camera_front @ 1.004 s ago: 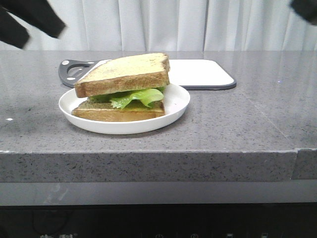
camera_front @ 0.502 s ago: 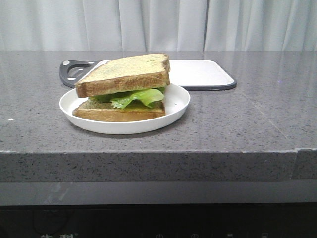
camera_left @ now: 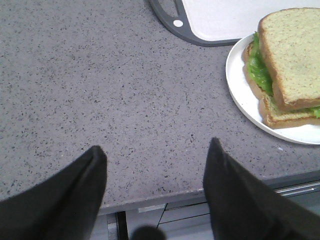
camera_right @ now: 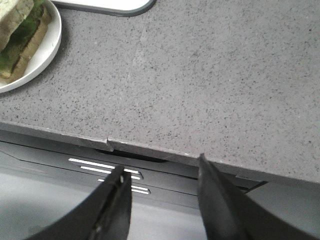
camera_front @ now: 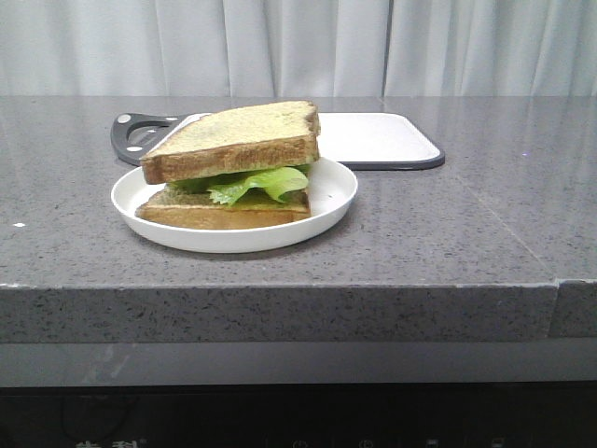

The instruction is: Left arm grabs bread, right arm adds lettuce

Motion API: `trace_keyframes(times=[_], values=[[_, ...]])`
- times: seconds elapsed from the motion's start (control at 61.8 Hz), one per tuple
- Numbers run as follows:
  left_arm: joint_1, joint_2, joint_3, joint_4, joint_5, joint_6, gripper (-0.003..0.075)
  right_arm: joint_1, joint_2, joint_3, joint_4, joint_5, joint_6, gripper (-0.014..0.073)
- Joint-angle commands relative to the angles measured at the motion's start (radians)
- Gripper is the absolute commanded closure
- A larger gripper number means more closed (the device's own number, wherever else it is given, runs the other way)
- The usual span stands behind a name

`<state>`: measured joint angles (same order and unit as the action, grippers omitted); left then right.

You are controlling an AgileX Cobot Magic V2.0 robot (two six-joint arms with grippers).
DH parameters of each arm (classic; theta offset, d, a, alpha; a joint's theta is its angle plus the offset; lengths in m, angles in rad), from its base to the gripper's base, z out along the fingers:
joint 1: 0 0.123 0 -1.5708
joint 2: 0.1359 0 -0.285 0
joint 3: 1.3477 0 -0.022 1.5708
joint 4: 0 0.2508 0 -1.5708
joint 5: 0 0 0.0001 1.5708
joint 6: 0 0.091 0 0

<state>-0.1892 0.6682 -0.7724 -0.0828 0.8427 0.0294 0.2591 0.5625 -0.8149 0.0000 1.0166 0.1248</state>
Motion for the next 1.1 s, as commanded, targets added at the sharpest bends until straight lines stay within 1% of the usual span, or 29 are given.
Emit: trace_keyframes(times=[0.0,0.081,0.162,0.21,0.275,0.308,0.534,0.923,1.085], values=[[0.000,-0.003,-0.018,-0.003,-0.107,-0.008,0.0440,0.001,0.000,-0.024,-0.025,-0.076,0.000,0.0303],[0.000,0.000,-0.015,-0.003,-0.127,-0.008,0.0552,0.001,0.000,-0.024,-0.025,-0.079,0.000,0.0422],[0.000,0.000,-0.015,-0.003,-0.146,-0.008,0.0634,0.001,0.000,-0.024,-0.025,-0.080,0.000,0.0531],[0.000,0.000,-0.015,-0.003,-0.156,-0.008,0.0692,0.001,0.000,-0.024,-0.025,-0.080,0.000,0.0610],[0.000,0.000,-0.015,-0.003,-0.168,-0.008,0.0741,0.001,0.000,-0.024,-0.025,-0.080,0.000,0.0673],[0.000,0.000,-0.015,-0.003,-0.170,-0.008,0.0741,0.001,0.000,-0.024,-0.025,-0.080,0.000,0.0710],[0.000,0.000,-0.015,-0.003,-0.177,-0.008,0.0741,0.001,0.000,-0.024,-0.019,-0.043,0.001,0.0711],[0.000,0.000,-0.015,-0.003,-0.177,-0.008,0.0741,0.001,0.000,-0.024,-0.019,-0.034,0.001,0.0711],[0.010,-0.049,0.014,-0.003,-0.199,-0.006,0.0741,0.001,0.000,-0.024,-0.019,-0.032,0.001,0.0711]])
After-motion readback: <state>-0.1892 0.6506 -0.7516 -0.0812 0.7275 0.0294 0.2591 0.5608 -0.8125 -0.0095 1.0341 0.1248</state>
